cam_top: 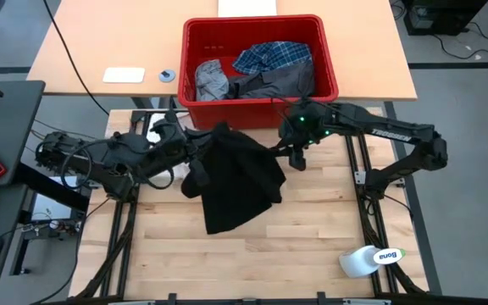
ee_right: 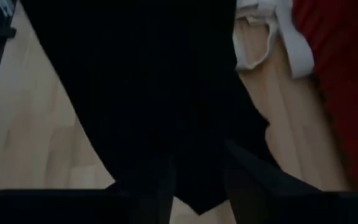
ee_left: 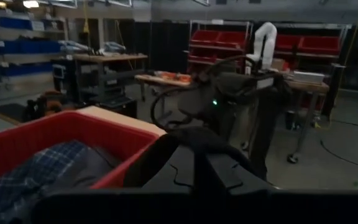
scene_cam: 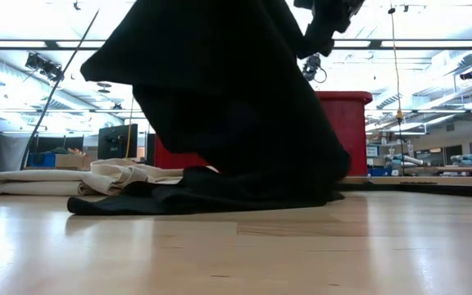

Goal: Fold Laundry from Bin
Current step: Fold the black shirt

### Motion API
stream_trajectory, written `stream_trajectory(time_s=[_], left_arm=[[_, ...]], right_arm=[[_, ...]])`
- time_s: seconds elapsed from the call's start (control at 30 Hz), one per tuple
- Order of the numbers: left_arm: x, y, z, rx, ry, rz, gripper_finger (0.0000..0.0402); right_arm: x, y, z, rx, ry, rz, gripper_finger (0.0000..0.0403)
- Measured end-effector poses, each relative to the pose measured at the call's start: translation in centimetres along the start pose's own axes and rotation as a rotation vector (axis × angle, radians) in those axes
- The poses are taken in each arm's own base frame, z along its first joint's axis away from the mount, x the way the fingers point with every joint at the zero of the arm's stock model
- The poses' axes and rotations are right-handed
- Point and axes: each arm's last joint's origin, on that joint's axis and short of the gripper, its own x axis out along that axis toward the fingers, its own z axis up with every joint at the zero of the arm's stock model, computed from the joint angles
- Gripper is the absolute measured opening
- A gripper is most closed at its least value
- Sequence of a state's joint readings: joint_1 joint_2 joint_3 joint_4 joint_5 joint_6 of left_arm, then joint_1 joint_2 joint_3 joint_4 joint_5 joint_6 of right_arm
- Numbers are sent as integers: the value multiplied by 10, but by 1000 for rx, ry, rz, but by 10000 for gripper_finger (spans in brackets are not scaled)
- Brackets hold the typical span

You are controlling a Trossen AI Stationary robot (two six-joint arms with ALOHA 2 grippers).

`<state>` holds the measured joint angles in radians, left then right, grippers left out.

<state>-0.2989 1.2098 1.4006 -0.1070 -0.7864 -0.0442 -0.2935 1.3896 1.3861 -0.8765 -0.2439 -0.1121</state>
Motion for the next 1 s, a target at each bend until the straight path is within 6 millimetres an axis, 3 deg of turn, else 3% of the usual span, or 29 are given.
stream_trajectory(time_s=[0.17,0.37,0.73,0.87,1.0], left_arm=[[-14,-3,5,-40,1,-120,11],[-38,12,25,-125,-52,-160,11],[-59,31,53,-216,-206,-258,11],[-68,40,60,-259,-233,-275,12],[-76,49,66,-295,-260,-279,12]], right_arm=[[1,-6,-3,-44,-75,-12,145],[-2,-6,-3,-148,-183,103,168],[33,13,10,-228,-459,148,241],[24,25,26,-287,-617,155,271],[-9,39,49,-239,-829,211,288]])
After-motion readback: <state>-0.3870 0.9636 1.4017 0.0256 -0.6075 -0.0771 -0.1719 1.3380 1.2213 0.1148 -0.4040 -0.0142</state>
